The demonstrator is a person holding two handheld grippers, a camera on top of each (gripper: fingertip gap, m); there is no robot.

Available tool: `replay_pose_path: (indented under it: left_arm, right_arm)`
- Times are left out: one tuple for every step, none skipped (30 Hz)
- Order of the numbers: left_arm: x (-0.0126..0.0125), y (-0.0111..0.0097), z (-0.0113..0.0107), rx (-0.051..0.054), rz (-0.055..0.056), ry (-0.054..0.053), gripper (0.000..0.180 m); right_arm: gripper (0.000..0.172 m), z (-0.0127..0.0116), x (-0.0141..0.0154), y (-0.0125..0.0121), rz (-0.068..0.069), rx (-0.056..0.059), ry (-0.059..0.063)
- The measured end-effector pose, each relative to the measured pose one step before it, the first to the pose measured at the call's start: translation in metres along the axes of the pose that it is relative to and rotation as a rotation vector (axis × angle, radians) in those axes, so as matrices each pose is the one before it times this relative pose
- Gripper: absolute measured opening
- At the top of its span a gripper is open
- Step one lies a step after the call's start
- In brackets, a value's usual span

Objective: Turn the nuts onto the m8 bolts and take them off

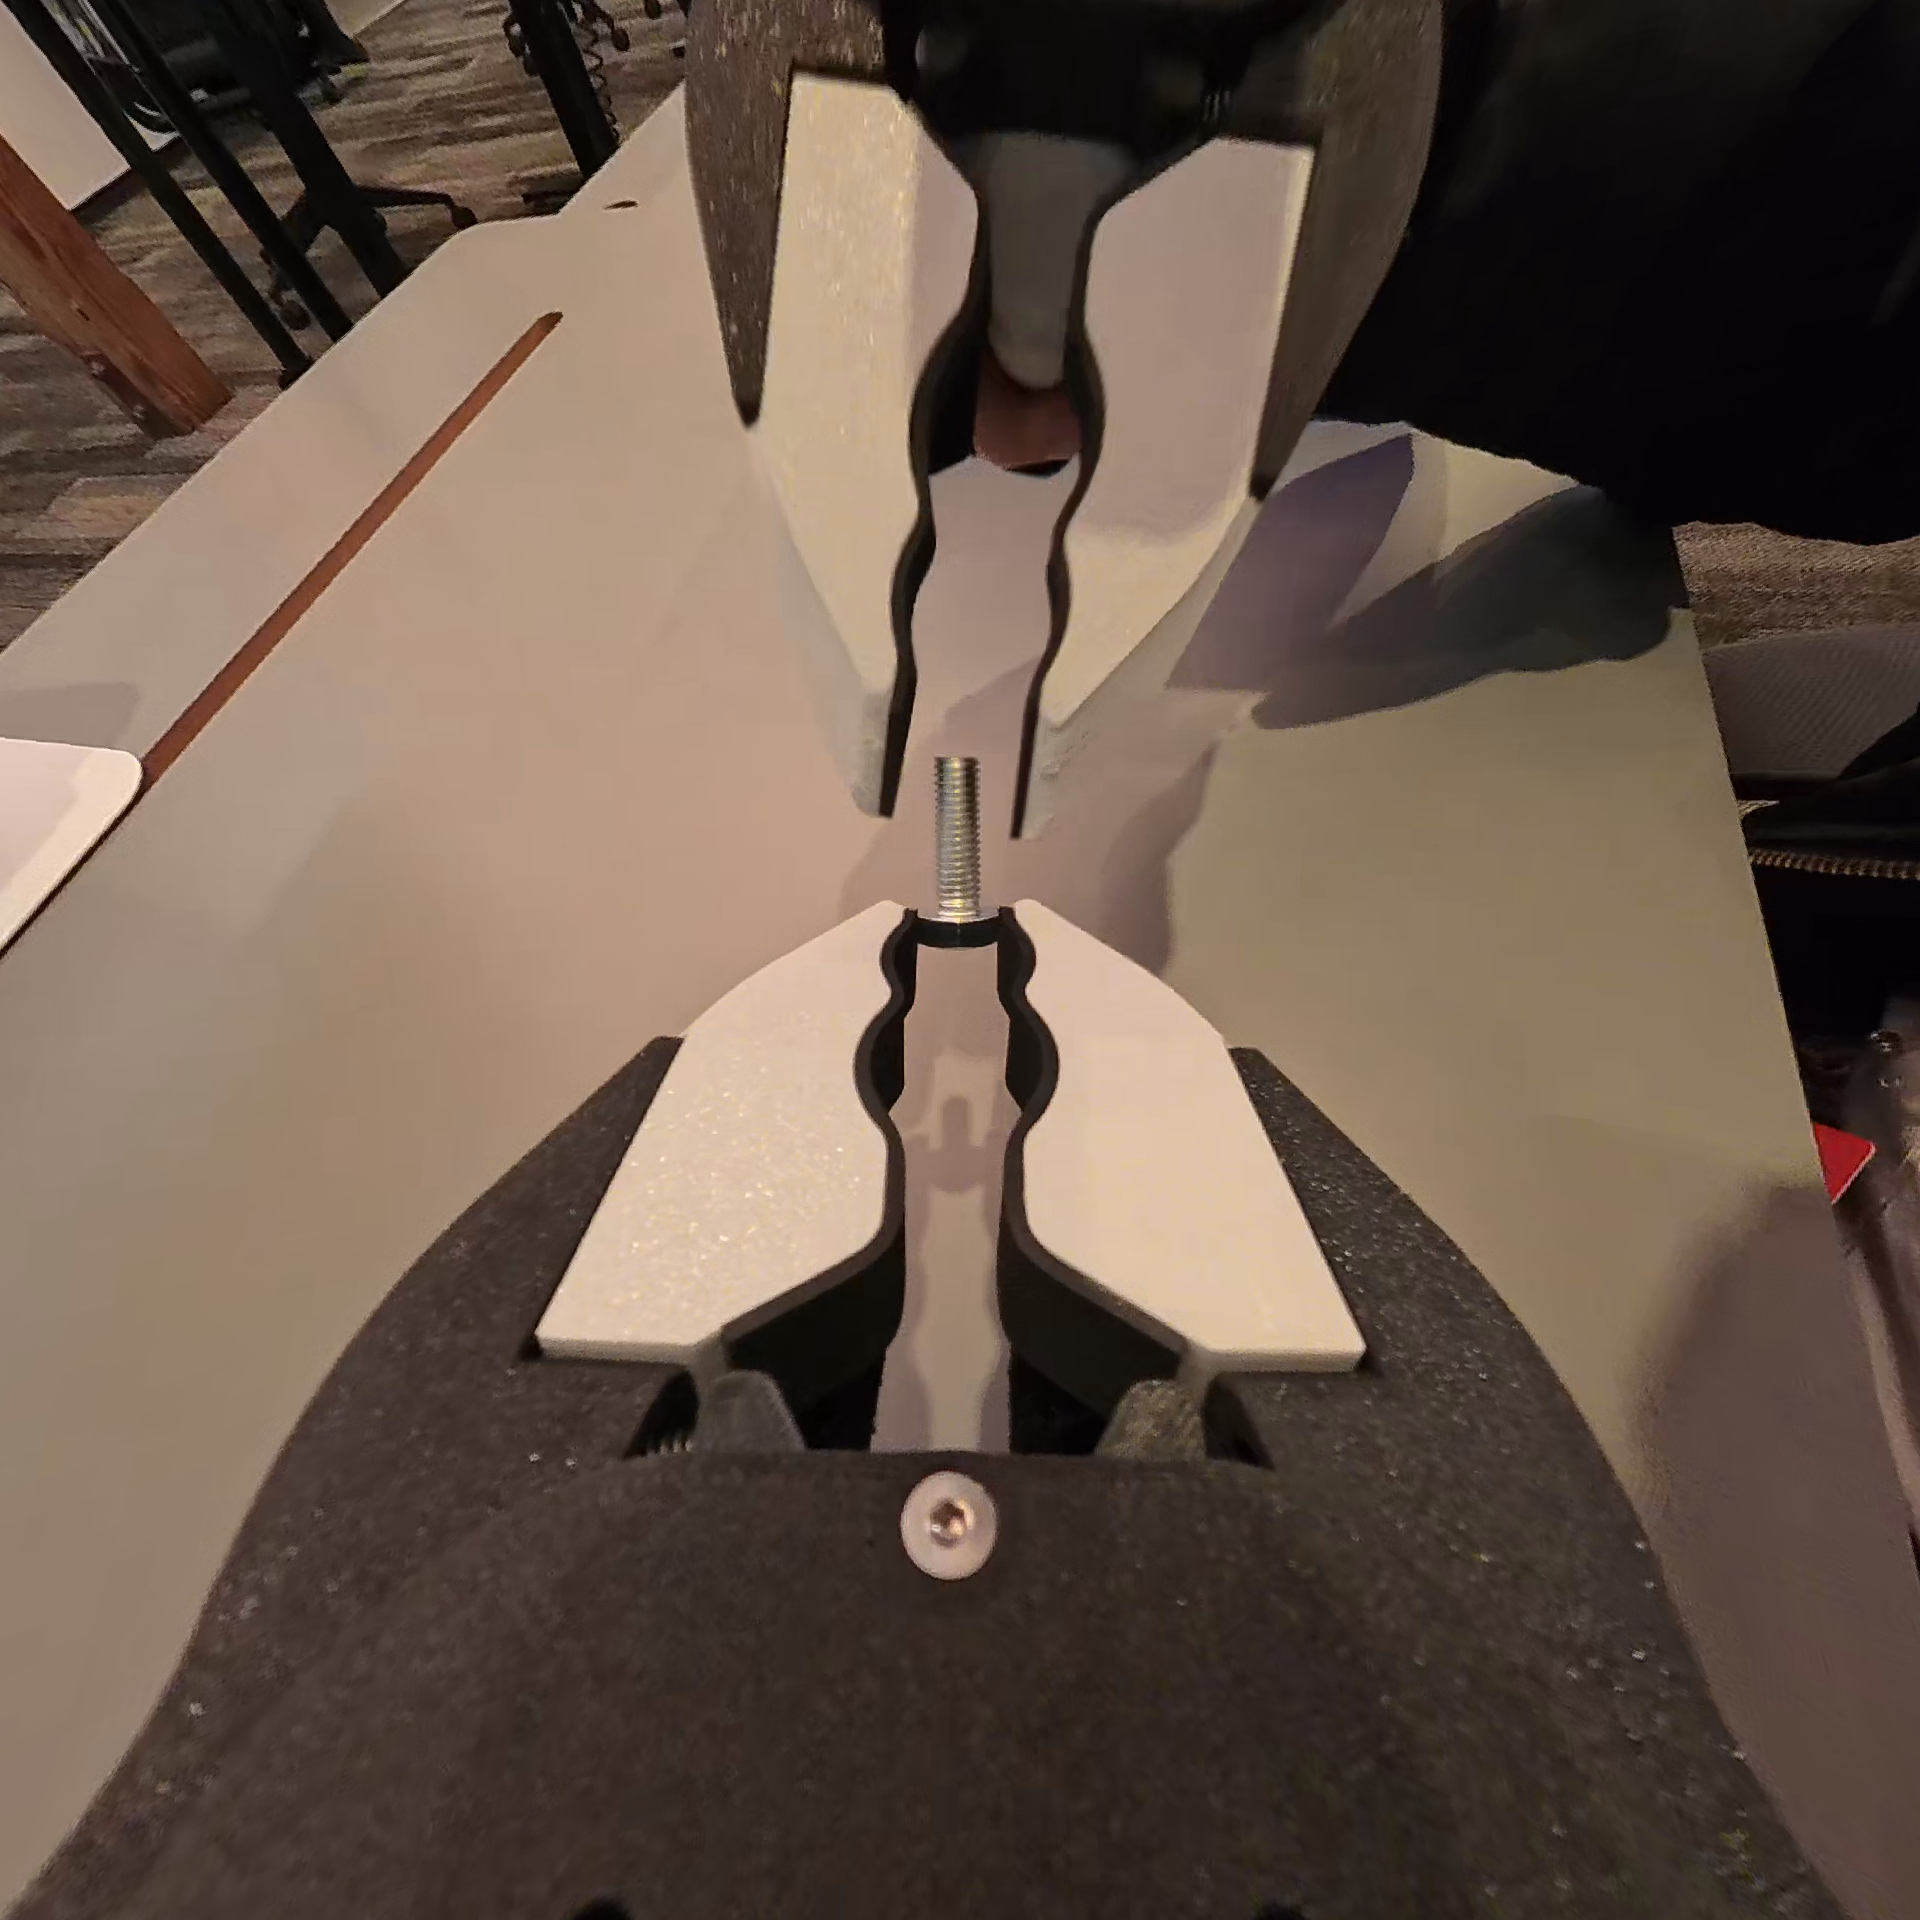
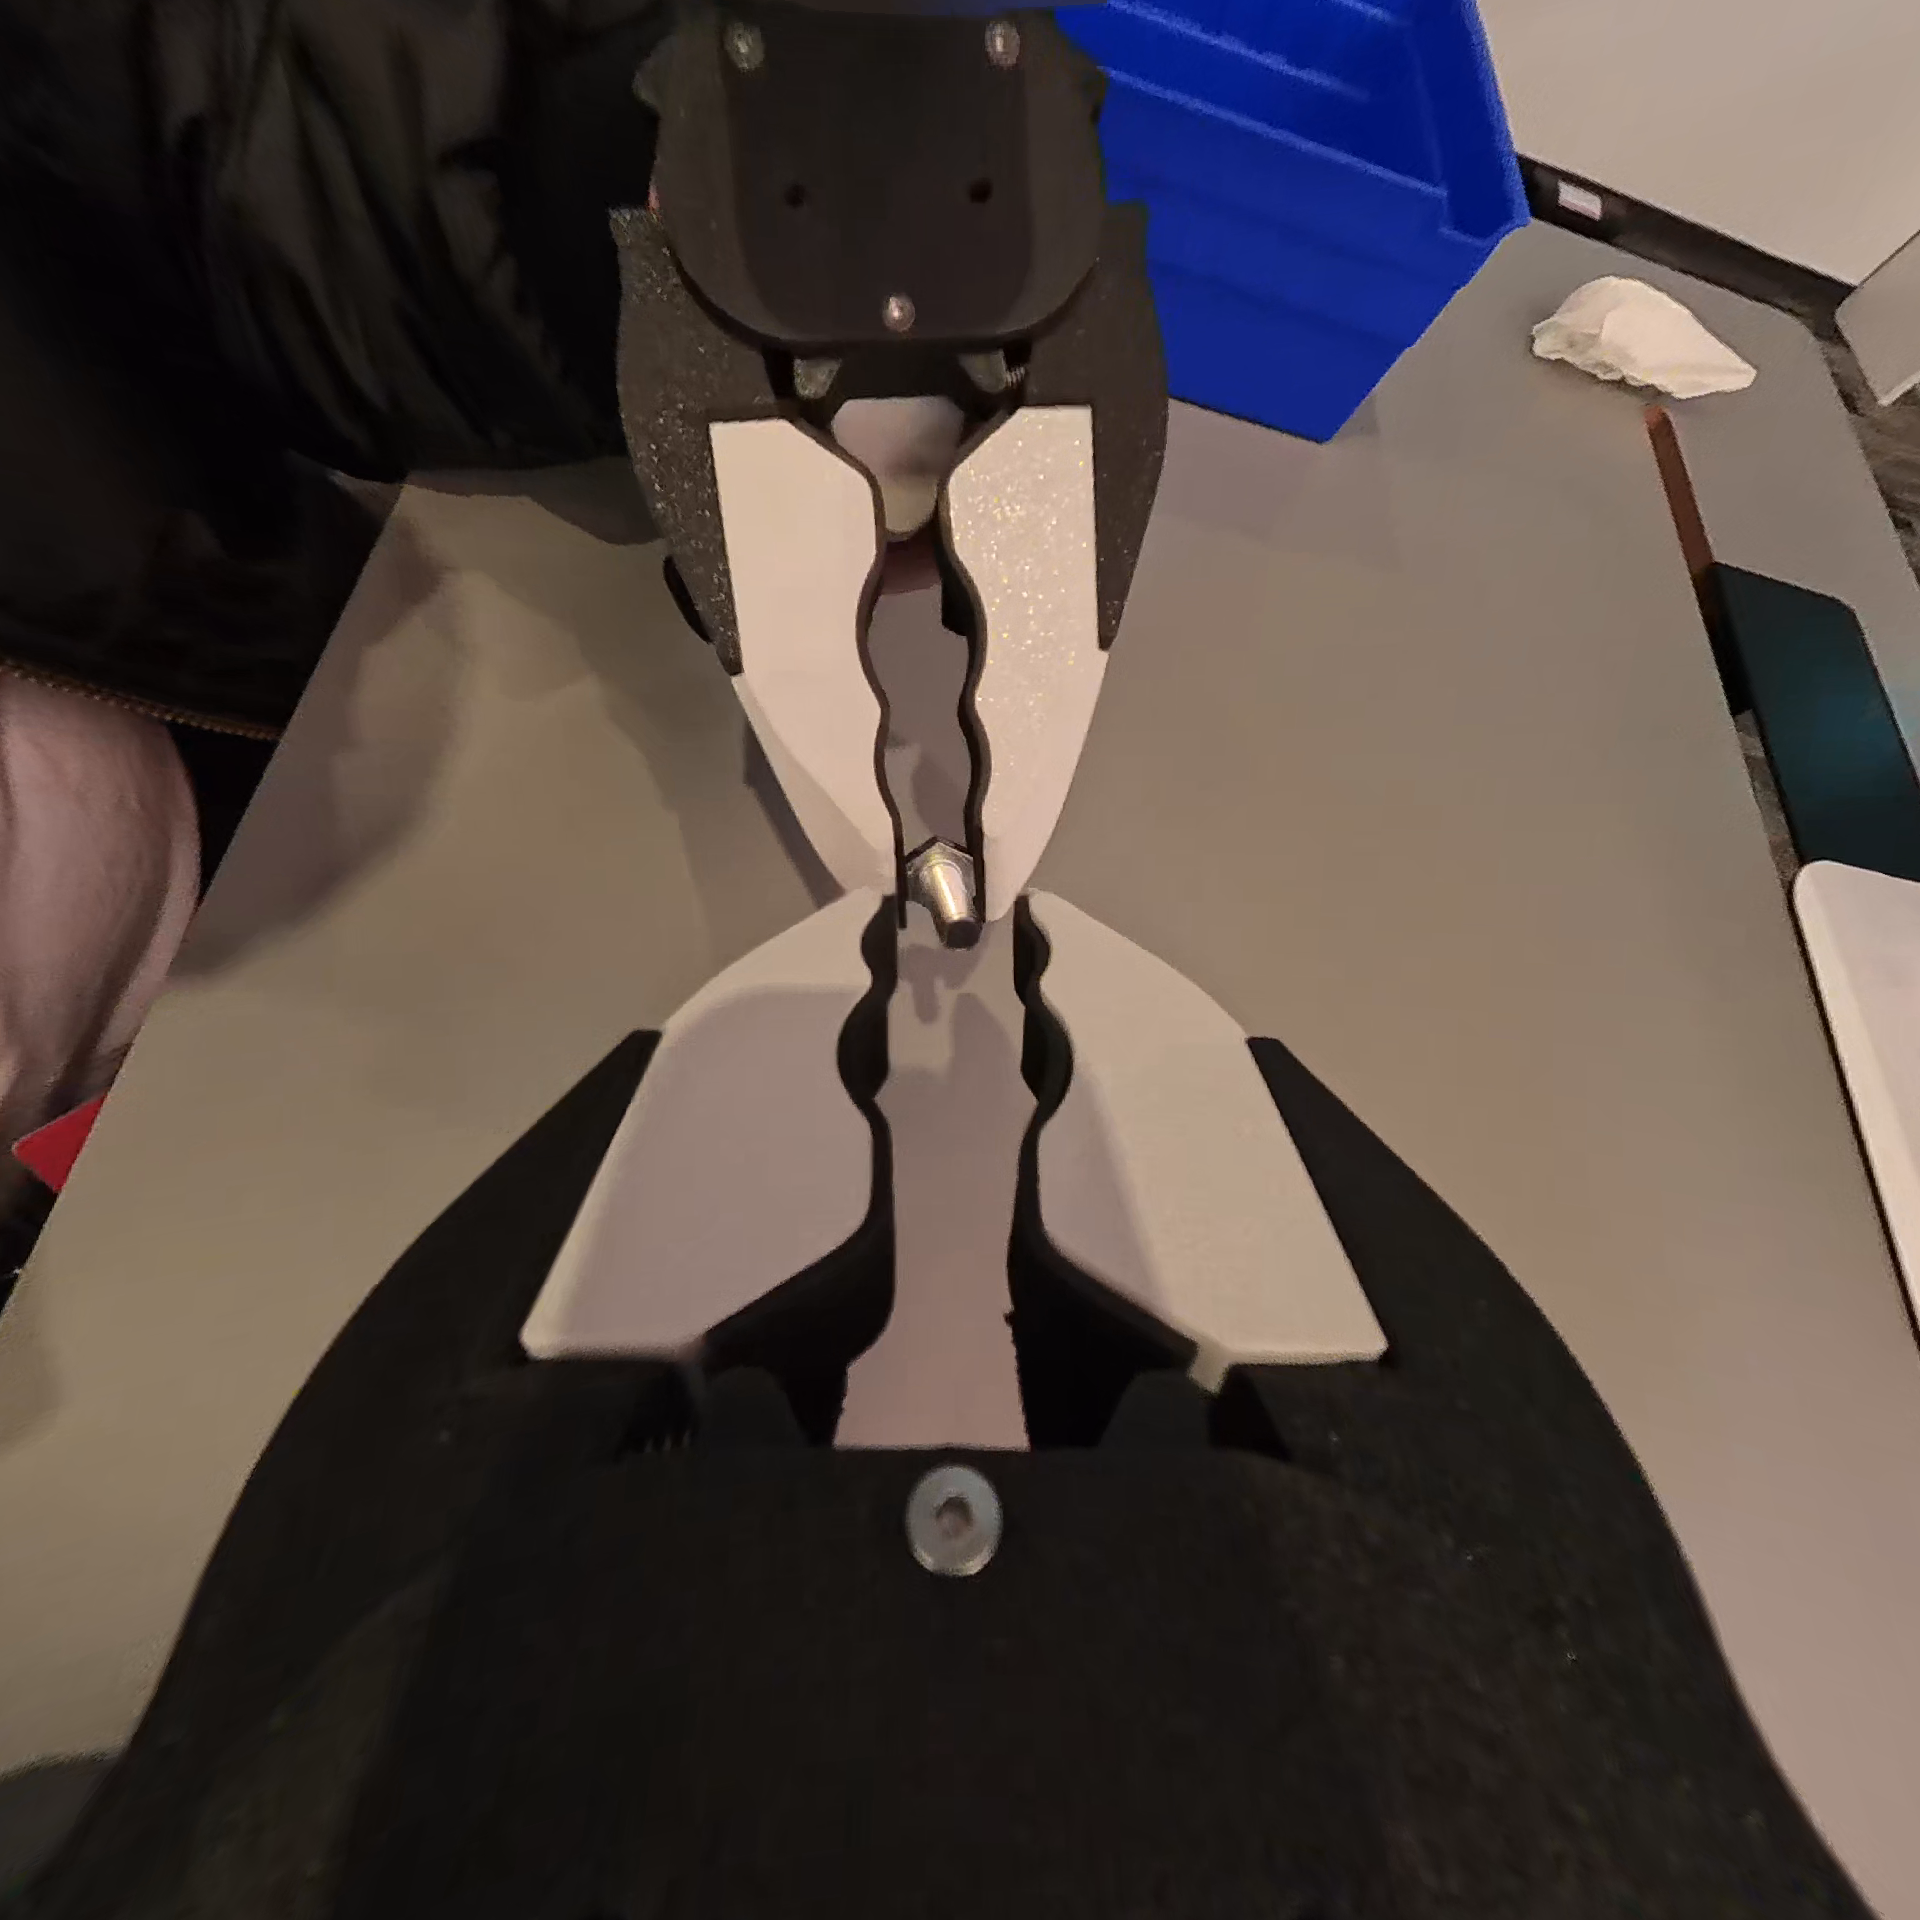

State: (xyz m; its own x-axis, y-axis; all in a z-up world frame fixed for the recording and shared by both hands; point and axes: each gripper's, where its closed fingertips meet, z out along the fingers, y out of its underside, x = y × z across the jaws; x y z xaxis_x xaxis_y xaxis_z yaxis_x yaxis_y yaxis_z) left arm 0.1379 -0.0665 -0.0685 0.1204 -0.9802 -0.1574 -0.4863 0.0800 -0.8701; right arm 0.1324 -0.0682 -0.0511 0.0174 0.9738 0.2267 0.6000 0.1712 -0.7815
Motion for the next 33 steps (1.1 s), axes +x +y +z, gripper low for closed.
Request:
replay_pose_path:
  left_arm:
    - [0.00086,-0.00073,-0.00014,0.0021,-0.0011,0.0044,0.014]
    - [0.00023,-0.00014,0.00004,-0.0005,0.0012,0.0001,0.014]
    - [0.00015,0.00047,0.00019,-0.0023,0.0041,-0.0011,0.015]
    - [0.00065,-0.00022,0.00021,0.0018,0.0004,0.0027,0.015]
    - [0.00152,-0.00039,0.00008,0.0032,-0.0004,0.0094,0.015]
    - [0.00116,-0.00034,0.00004,0.0033,-0.0013,0.0076,0.014]
    - [0.00043,-0.00017,0.00026,0.0032,-0.0024,0.0034,0.015]
    - [-0.00043,-0.00035,0.00022,0.0048,-0.0060,-0.0019,0.015]
    - [-0.00047,0.00026,0.00028,-0.0005,-0.0076,-0.0012,0.019]
    - [-0.00064,0.00068,0.00048,-0.0039,-0.0078,-0.0032,0.026]
    - [-0.00096,0.00062,0.00040,-0.0033,-0.0044,-0.0061,0.029]
    - [0.00007,0.00049,0.00029,-0.0007,-0.0003,0.0005,0.029]
    - [0.00028,0.00010,0.00024,0.0017,0.0018,-0.0003,0.029]
    - [-0.00109,0.00036,0.00014,-0.0011,0.0007,-0.0084,0.029]
    - [-0.00091,0.00077,0.00023,-0.0046,-0.0003,-0.0065,0.029]
    - [-0.00040,0.00118,0.00032,-0.0057,0.0005,-0.0017,0.029]
    - [-0.00009,0.00114,0.00047,-0.0067,0.0014,-0.0006,0.028]
    - [-0.00021,0.00112,0.00055,-0.0074,0.0019,-0.0030,0.027]
    - [-0.00023,0.00107,0.00059,-0.0075,0.0033,-0.0040,0.026]
    - [-0.00001,0.00103,0.00080,-0.0080,0.0057,-0.0038,0.026]
    - [0.00030,0.00118,0.00086,-0.0081,0.0080,-0.0019,0.026]
    - [0.00051,0.00095,0.00084,-0.0067,0.0071,0.0002,0.026]
    - [0.00028,0.00078,0.00077,-0.0047,0.0041,0.0002,0.025]
    - [0.00008,0.00083,0.00074,-0.0025,0.0010,0.0010,0.025]
    - [-0.00033,0.00085,0.00074,-0.0010,-0.0028,0.0013,0.025]
    - [-0.00086,0.00144,0.00101,-0.0024,-0.0069,0.0012,0.024]
    - [-0.00135,0.00180,0.00134,-0.0034,-0.0097,0.0016,0.024]
    - [-0.00120,0.00207,0.00127,-0.0051,-0.0094,0.0029,0.024]
    - [-0.00118,0.00208,0.00127,-0.0058,-0.0083,0.0022,0.024]
    - [-0.00109,0.00189,0.00127,-0.0047,-0.0061,0.0011,0.024]
    - [-0.00080,0.00188,0.00113,-0.0059,-0.0037,0.0009,0.023]
    - [-0.00057,0.00195,0.00138,-0.0066,-0.0022,0.0008,0.023]
    - [-0.00036,0.00174,0.00140,-0.0062,-0.0030,0.0005,0.023]
  right_arm:
    - [0.017,0.00112,-0.00045,0.00214,-0.0031,-0.0147,-0.0039]
    - [0.009,0.00071,-0.00079,0.00105,-0.0018,-0.0049,-0.0053]
    - [0.008,0.00009,-0.00066,0.00017,-0.0001,0.0005,-0.0024]
    - [0.008,-0.00021,-0.00058,-0.00013,-0.0013,0.0016,-0.0007]
    - [0.008,-0.00045,-0.00090,-0.00037,-0.0035,0.0035,0.0000]
    - [0.008,-0.00043,-0.00089,-0.00016,-0.0015,0.0027,-0.0002]
    - [0.008,-0.00065,-0.00082,-0.00008,0.0039,0.0025,-0.0008]
    - [0.007,-0.00125,0.00002,0.00016,0.0081,0.0008,0.0036]
    - [0.007,-0.00231,0.00160,0.00046,0.0099,-0.0008,0.0126]
    - [0.007,-0.00383,0.00250,0.00047,0.0095,-0.0009,0.0188]
    - [0.007,-0.00600,0.00288,0.00013,0.0075,-0.0011,0.0214]
    - [0.007,-0.00890,0.00373,-0.00071,0.0050,0.0000,0.0282]
    - [0.007,-0.01226,0.00536,-0.00116,0.0043,-0.0035,0.0377]
    - [0.007,-0.01651,0.00771,-0.00040,0.0043,-0.0154,0.0479]
    - [0.007,-0.02109,0.01112,0.00148,-0.0004,-0.0302,0.0616]
    - [0.007,-0.02498,0.01493,0.00388,-0.0021,-0.0391,0.0704]
    - [0.007,-0.02664,0.01894,0.00712,0.0100,-0.0400,0.0700]
    - [0.007,-0.02565,0.02243,0.01188,0.0317,-0.0442,0.0638]
    - [0.007,-0.02163,0.02283,0.01773,0.0544,-0.0562,0.0399]
    - [0.007,-0.01593,0.01984,0.02270,0.0727,-0.0642,0.0042]
    - [0.007,-0.01032,0.01774,0.02611,0.0805,-0.0667,-0.0142]
    - [0.007,-0.00502,0.01821,0.02811,0.0728,-0.0682,-0.0074]
    - [0.007,-0.00002,0.01880,0.02866,0.0571,-0.0656,0.0082]
    - [0.007,0.00475,0.01708,0.02811,0.0478,-0.0620,0.0091]
    - [0.007,0.00883,0.01317,0.02641,0.0483,-0.0595,-0.0058]
    - [0.007,0.01144,0.01023,0.02399,0.0458,-0.0577,-0.0146]
    - [0.008,0.01265,0.00966,0.02067,0.0358,-0.0532,-0.0064]
    - [0.008,0.01286,0.00864,0.01669,0.0252,-0.0463,-0.0002]
    - [0.008,0.01214,0.00548,0.01231,0.0167,-0.0369,-0.0072]
    - [0.008,0.01055,0.00315,0.00739,0.0117,-0.0210,-0.0135]
    - [0.008,0.00851,0.00234,0.00343,0.0093,-0.0077,-0.0116]
    - [0.008,0.00665,0.00226,0.00141,0.0071,-0.0045,-0.0079]
    - [0.008,0.00499,0.00222,0.00074,0.0059,-0.0055,-0.0042]
